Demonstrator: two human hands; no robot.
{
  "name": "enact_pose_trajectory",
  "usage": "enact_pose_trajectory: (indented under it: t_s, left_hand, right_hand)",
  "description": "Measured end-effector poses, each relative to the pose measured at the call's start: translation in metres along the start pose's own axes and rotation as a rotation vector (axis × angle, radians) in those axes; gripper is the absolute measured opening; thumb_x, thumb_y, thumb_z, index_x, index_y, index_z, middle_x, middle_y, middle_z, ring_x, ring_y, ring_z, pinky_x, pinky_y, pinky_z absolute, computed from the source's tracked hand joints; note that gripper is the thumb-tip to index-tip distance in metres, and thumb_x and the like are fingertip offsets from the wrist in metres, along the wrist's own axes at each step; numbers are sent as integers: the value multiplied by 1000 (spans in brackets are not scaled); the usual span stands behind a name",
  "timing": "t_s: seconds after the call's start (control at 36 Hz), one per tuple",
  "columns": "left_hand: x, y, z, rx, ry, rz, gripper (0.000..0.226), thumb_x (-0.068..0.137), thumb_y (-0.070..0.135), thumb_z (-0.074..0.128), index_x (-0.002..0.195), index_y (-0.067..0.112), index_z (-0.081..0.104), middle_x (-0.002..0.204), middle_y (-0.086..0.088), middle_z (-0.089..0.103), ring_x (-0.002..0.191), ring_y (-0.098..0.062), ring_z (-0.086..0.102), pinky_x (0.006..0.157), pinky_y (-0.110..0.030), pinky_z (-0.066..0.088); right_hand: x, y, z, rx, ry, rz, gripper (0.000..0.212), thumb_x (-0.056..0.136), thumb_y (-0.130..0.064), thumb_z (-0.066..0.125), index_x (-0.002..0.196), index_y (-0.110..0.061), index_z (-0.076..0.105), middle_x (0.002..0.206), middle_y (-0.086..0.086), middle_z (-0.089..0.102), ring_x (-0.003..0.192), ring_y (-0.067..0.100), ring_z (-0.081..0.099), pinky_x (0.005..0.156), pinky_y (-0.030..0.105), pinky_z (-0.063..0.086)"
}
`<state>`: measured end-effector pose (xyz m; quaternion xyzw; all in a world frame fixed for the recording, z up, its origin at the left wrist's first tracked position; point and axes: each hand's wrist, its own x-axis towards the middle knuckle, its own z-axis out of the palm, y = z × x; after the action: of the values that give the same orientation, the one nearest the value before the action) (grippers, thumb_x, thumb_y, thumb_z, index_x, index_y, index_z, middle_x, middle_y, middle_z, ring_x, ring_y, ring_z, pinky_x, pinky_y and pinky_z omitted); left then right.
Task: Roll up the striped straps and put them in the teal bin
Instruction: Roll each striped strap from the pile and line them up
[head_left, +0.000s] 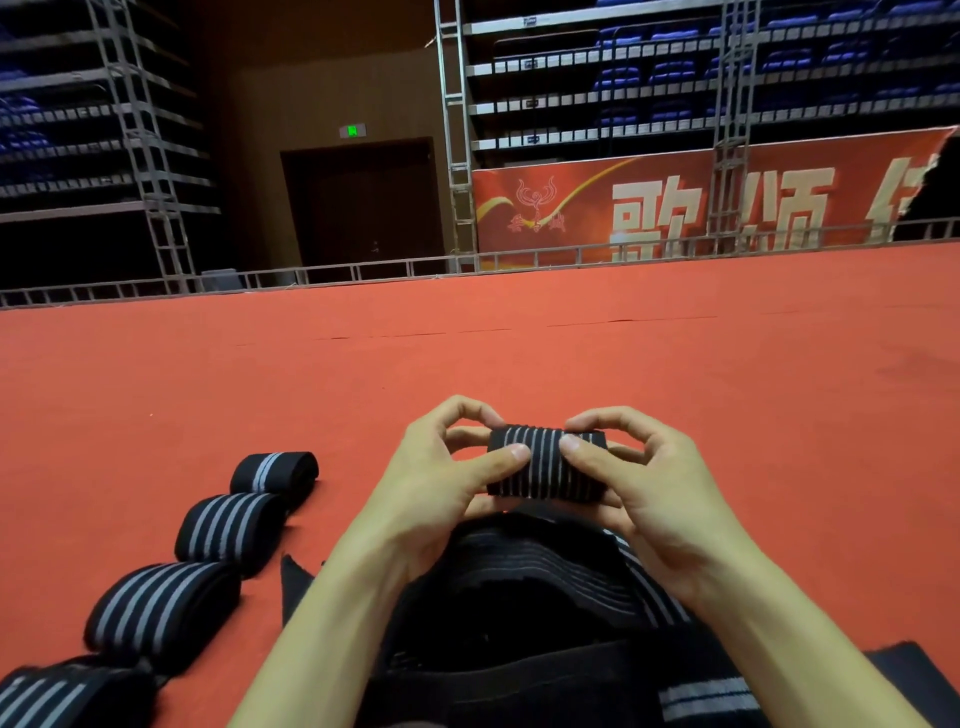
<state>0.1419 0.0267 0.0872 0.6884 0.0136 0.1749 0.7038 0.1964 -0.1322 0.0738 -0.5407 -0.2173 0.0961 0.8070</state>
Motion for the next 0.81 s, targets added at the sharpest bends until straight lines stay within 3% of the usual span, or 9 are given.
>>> enact_pose_trajectory:
  t_s: [0.14, 0.28, 0.42, 0.56, 0.69, 0.81]
  left_hand:
    - [1, -4, 1, -16, 11, -16, 28, 80, -13, 69, 83, 13, 58, 111, -17, 60, 78, -29, 70, 74, -52, 60]
    - [0, -5, 1, 8, -17, -16, 31, 83, -17, 64, 83, 14, 61, 103, -15, 60, 70, -27, 68, 63, -38, 59]
    - [0, -3, 6, 25, -22, -13, 32, 82, -18, 63, 76, 13, 68, 105, -15, 60, 68, -26, 68, 61, -34, 58]
    - [0, -5, 2, 19, -2, -59, 30, 80, -19, 65, 76, 10, 69, 89, -10, 64, 65, -21, 68, 59, -30, 59]
    - [5, -12, 0, 18, 12, -73, 29, 79, -19, 65, 76, 10, 70, 62, 7, 68, 61, -17, 67, 59, -28, 58]
    - [6, -17, 0, 20, 32, -69, 30, 78, -19, 66, 76, 10, 71, 60, 9, 67, 63, -19, 67, 62, -30, 59]
  right_hand:
    - [1, 7, -2, -97, 32, -77, 21, 77, 7, 74, 79, -14, 72, 86, 17, 71, 68, 32, 71, 58, 40, 61]
    - [3, 13, -4, -209, 54, -148, 25, 75, 5, 77, 75, -20, 73, 77, 6, 73, 69, 35, 72, 65, 52, 61]
    - [3, 12, -3, -236, 92, -158, 28, 73, 8, 78, 72, -20, 73, 74, 0, 72, 66, 33, 72, 64, 52, 61]
    - [4, 17, -3, -263, 98, -159, 26, 71, 7, 80, 73, -19, 75, 86, 10, 72, 74, 36, 73, 65, 53, 61]
    - [8, 23, -6, -295, 110, -153, 26, 68, 6, 82, 73, -19, 76, 81, 3, 75, 79, 31, 73, 67, 48, 61]
    - [8, 27, -7, -263, 112, -134, 27, 67, 5, 82, 75, -21, 77, 82, 5, 75, 80, 32, 73, 69, 48, 61]
